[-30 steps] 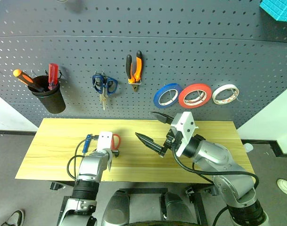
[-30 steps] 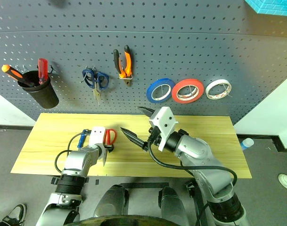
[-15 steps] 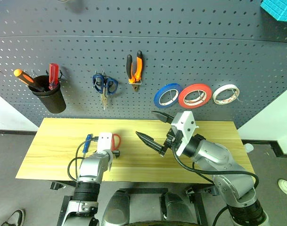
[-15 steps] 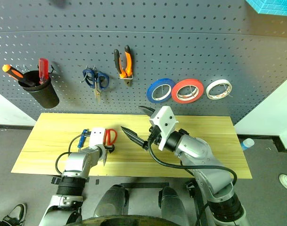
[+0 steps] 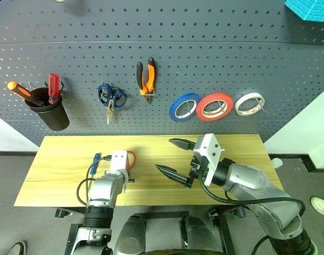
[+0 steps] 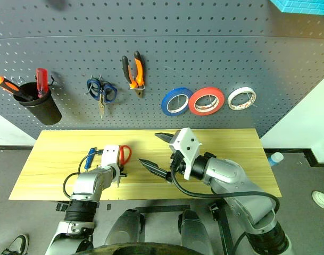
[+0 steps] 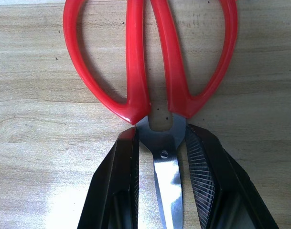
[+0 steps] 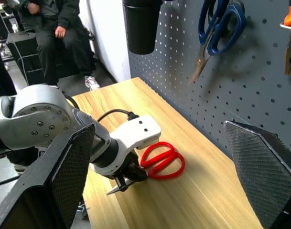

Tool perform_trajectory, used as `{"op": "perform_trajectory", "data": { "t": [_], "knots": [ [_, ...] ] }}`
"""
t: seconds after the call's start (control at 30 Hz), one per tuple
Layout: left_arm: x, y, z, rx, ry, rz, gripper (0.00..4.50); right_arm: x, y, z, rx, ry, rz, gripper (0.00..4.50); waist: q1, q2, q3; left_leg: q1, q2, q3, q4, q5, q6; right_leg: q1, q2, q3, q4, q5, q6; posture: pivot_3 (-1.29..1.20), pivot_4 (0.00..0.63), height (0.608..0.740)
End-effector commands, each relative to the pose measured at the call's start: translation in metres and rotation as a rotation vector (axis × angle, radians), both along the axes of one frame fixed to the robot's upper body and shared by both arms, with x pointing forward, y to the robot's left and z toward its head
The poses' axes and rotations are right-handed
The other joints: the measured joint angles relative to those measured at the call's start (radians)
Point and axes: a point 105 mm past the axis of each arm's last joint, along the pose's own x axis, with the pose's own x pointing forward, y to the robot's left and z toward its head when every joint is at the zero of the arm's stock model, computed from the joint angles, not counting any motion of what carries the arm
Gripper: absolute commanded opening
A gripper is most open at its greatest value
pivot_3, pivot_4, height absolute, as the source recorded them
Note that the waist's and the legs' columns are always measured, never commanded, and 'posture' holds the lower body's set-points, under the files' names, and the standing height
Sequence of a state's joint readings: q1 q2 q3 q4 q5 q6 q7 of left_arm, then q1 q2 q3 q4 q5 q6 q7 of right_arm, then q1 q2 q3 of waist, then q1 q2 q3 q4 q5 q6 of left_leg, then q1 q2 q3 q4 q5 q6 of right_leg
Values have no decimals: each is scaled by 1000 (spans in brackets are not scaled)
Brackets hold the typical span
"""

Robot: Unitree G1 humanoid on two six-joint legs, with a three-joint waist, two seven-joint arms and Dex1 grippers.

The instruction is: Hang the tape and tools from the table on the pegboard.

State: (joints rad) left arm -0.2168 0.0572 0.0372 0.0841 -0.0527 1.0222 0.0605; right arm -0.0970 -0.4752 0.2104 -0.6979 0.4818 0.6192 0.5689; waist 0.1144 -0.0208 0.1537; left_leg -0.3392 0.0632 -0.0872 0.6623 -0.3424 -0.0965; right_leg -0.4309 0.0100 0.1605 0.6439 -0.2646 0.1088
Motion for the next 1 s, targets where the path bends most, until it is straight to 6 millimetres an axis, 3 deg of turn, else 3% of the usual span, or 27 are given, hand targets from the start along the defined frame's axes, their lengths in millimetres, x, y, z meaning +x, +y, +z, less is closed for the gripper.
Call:
{"op": "perform_trajectory", "data": {
  "t": [0.03,0.43,1.0],
  "knots": [
    [-7,1,-7,1,38,7,1051,-4,3,15,27,-60,18,4500,-1,0,0,0,0,0,0,0,0,0,0,0,0,0,0,256,143,727],
    [-6,-2,-3,-7,18,-22,1051,-4,3,16,34,-69,30,4500,0,0,0,0,0,0,-4,0,0,0,0,0,-6,0,0,261,139,727],
    [-11,3,21,-12,-211,-119,1051,-4,1,21,43,-80,62,4500,9,0,0,-1,0,0,-15,0,0,-1,-3,0,-14,0,0,266,122,727]
  ]
}}
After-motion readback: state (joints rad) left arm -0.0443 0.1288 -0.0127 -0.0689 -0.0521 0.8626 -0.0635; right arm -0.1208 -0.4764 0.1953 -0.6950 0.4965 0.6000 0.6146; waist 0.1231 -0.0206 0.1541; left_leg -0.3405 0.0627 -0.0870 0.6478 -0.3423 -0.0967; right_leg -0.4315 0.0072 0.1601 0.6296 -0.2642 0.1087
